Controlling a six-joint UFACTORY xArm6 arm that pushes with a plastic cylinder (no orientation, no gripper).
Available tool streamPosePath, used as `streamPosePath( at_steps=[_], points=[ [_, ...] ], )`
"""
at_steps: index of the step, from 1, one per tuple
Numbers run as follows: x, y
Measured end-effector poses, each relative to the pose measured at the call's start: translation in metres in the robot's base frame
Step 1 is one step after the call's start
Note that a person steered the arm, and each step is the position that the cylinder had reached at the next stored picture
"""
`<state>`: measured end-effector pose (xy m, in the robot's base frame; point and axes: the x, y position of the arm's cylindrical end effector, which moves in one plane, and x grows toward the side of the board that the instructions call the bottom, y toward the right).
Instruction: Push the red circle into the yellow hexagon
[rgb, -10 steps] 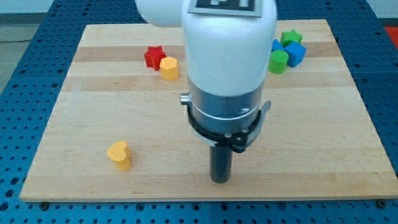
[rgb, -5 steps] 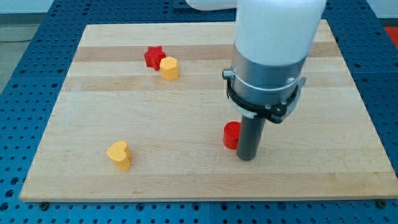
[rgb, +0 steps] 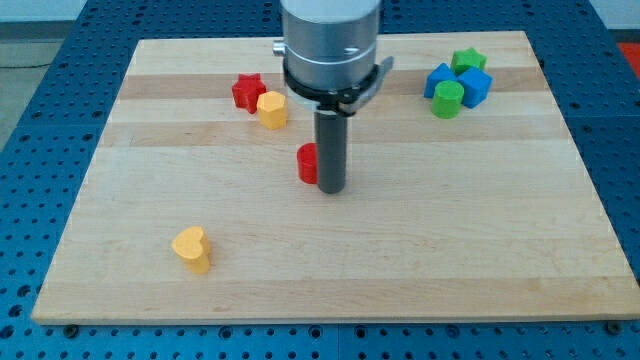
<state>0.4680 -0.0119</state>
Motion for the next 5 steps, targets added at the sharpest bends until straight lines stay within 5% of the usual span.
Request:
streamPosePath(
  at_steps=[5],
  points=[
    [-0.063, -0.082]
  ],
)
